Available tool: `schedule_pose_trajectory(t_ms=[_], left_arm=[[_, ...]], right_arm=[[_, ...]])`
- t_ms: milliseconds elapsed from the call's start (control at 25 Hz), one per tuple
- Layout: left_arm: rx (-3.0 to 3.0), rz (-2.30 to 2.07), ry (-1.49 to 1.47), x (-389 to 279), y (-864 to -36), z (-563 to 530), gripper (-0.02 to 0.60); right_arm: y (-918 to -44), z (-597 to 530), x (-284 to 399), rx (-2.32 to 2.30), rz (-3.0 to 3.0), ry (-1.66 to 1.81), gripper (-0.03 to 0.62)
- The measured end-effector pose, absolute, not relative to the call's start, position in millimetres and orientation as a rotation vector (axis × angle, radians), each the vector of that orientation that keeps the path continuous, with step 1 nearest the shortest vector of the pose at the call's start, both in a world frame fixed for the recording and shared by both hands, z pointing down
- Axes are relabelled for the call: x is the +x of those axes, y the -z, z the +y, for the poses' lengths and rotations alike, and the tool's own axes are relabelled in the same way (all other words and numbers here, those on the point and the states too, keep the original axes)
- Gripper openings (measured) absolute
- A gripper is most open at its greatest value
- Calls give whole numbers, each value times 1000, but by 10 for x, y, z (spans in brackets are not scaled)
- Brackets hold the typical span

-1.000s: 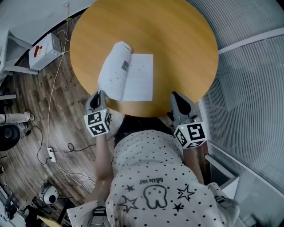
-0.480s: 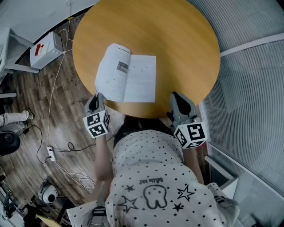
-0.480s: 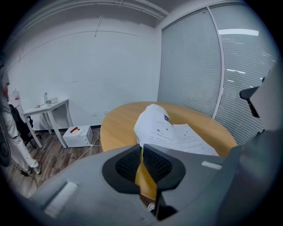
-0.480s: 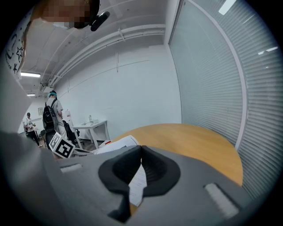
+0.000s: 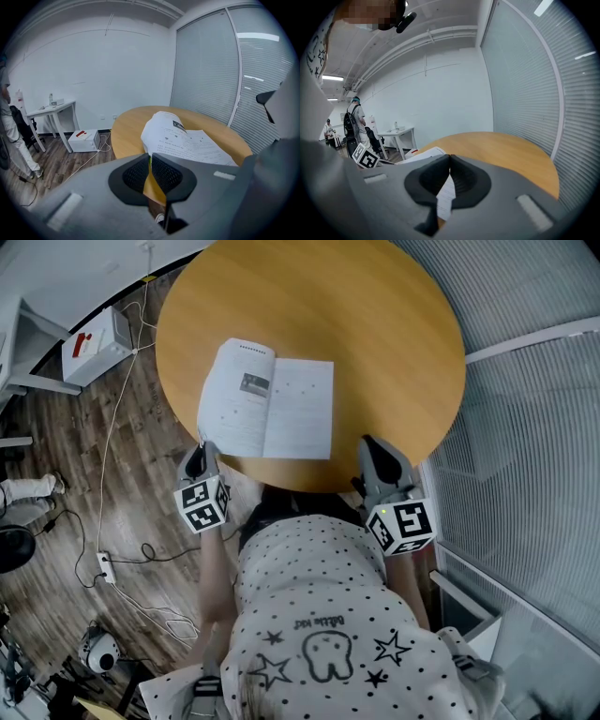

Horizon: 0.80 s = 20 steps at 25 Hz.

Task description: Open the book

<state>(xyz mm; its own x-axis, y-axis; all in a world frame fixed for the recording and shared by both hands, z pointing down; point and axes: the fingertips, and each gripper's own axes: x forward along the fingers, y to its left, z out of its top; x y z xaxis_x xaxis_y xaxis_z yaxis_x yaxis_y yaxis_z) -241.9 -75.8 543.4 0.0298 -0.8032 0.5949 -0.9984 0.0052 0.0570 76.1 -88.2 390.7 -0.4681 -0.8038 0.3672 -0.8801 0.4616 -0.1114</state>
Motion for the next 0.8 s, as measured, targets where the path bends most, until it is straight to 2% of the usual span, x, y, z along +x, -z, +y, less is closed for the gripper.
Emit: schedule_pose_trajectory(t_ms=[800], left_arm=[[1698, -1769, -504, -2617, -5993, -629, 29]], right_arm=[[-3863, -872, 509, 1507, -2452, -400, 4]])
